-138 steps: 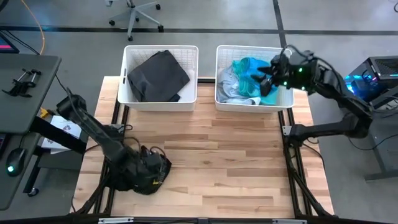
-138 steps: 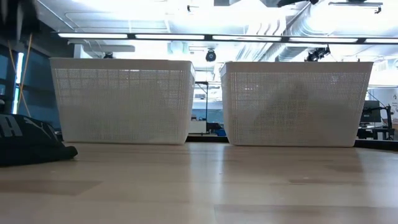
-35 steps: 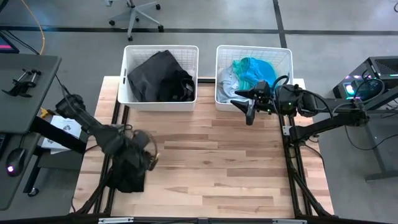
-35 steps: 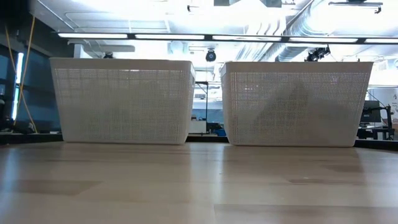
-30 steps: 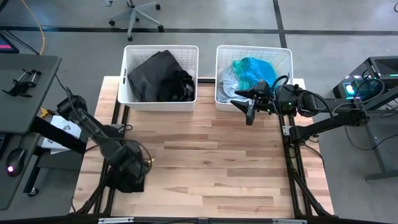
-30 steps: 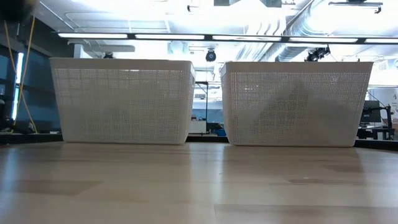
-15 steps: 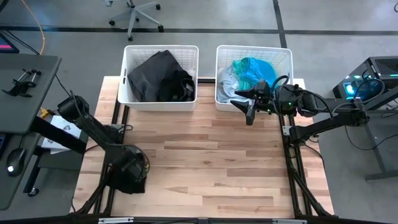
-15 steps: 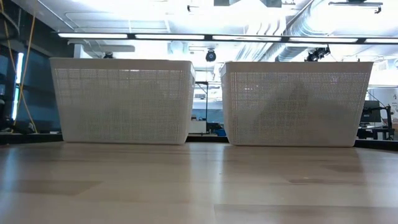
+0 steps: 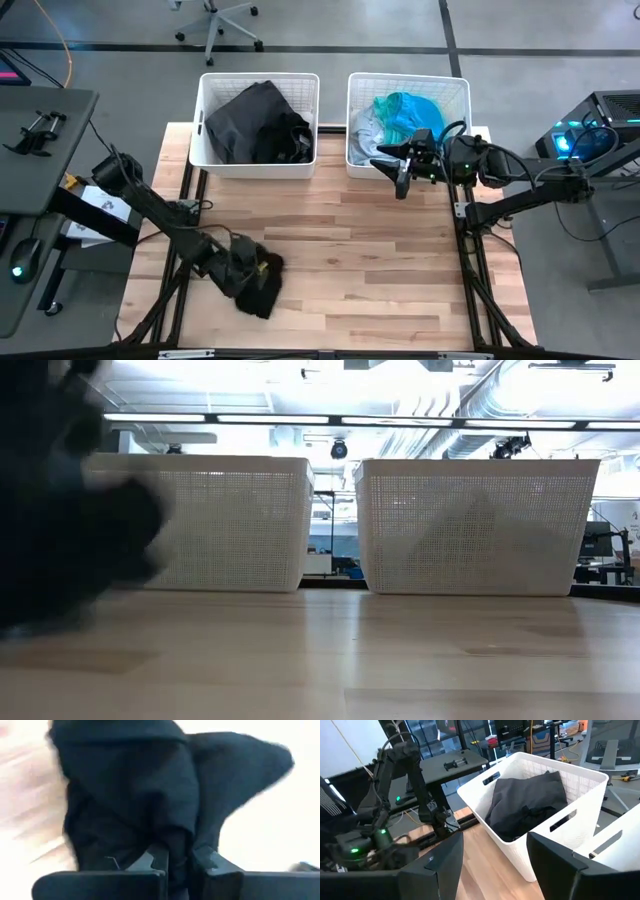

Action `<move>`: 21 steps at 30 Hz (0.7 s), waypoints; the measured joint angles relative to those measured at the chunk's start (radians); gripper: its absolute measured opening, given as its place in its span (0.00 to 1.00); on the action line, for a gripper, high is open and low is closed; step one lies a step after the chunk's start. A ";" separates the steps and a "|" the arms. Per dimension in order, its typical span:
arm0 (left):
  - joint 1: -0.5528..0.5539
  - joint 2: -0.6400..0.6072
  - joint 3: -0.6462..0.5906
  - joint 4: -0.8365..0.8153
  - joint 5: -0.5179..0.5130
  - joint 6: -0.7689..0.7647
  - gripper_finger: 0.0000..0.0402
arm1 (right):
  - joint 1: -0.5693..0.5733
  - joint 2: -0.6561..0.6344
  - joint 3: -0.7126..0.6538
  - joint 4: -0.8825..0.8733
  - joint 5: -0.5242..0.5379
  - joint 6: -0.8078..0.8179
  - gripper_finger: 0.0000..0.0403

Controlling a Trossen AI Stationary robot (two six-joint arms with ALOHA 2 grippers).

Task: Sort clothes
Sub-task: Put the black sweatpants into the left white bin

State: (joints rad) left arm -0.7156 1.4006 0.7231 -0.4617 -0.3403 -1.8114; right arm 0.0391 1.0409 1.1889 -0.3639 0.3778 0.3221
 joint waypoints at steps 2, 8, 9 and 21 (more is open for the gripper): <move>0.021 -0.016 0.074 0.016 -0.075 0.182 0.02 | 0.000 0.000 0.000 0.023 0.000 0.014 0.52; 0.164 -0.051 0.378 -0.061 -0.315 0.741 0.02 | 0.001 0.000 0.005 0.116 -0.008 0.014 0.52; 0.201 -0.054 0.432 -0.081 -0.339 0.833 0.02 | 0.001 0.000 0.015 0.116 -0.008 0.013 0.52; 0.926 -0.059 0.835 -0.348 -0.337 1.575 0.02 | 0.001 0.001 0.139 0.047 0.034 -0.050 0.52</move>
State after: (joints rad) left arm 0.2101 1.3415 1.5577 -0.8096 -0.6776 -0.2364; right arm 0.0399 1.0416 1.3274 -0.3164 0.4115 0.2718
